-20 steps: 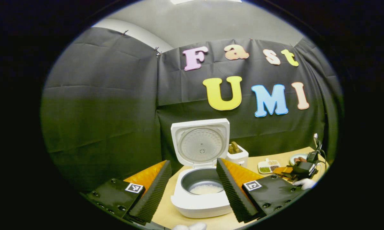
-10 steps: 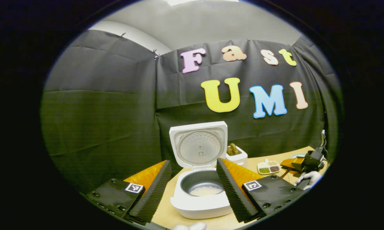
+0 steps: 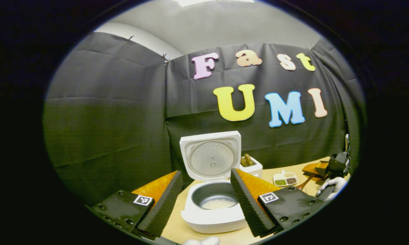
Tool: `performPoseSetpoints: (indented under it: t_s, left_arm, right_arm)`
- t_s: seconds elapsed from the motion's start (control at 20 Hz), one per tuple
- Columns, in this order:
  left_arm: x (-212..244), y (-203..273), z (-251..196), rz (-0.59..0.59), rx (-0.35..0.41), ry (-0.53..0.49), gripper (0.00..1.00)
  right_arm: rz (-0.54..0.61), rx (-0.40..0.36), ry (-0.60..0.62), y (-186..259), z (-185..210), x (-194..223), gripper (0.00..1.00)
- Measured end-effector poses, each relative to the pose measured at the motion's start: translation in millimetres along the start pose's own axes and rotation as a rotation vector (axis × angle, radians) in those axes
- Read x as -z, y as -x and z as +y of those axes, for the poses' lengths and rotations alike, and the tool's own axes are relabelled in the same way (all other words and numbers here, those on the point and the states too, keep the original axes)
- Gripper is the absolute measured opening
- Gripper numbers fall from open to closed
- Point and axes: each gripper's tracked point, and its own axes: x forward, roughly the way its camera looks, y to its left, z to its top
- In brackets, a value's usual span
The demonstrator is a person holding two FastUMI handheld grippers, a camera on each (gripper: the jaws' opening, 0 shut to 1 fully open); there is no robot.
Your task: Close the left gripper, press the button to open the rice cooker; take a wooden spoon from the chopstick holder with the right hand, scoop a spoonful of rice and pour it into the rice cooker, then put the wooden spoon back into the chopstick holder.
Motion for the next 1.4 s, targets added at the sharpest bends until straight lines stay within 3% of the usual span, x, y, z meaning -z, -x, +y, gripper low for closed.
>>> performPoseSetpoints:
  t_s: [0.35, 0.65, 0.95, 1.15, 1.4]
  left_arm:
    - [6, 2, 9, 0.001, -0.006, 0.005, 0.98]
    - [18, 4, 30, 0.010, -0.032, 0.026, 1.00]
    - [29, 6, 49, 0.025, -0.075, 0.031, 1.00]
    - [38, 11, 58, 0.040, -0.100, 0.041, 1.00]
    - [40, 13, 74, 0.045, -0.142, 0.033, 1.00]
  right_arm:
    - [-0.013, -0.023, -0.055, 6, 35, -10, 0.26]
    - [-0.032, -0.085, 0.008, 8, 113, -10, 0.26]
    - [0.052, -0.140, -0.009, -22, 183, 52, 0.26]
    - [0.099, -0.165, 0.043, -51, 216, 103, 0.26]
    - [0.143, -0.160, 0.174, -81, 223, 157, 0.26]
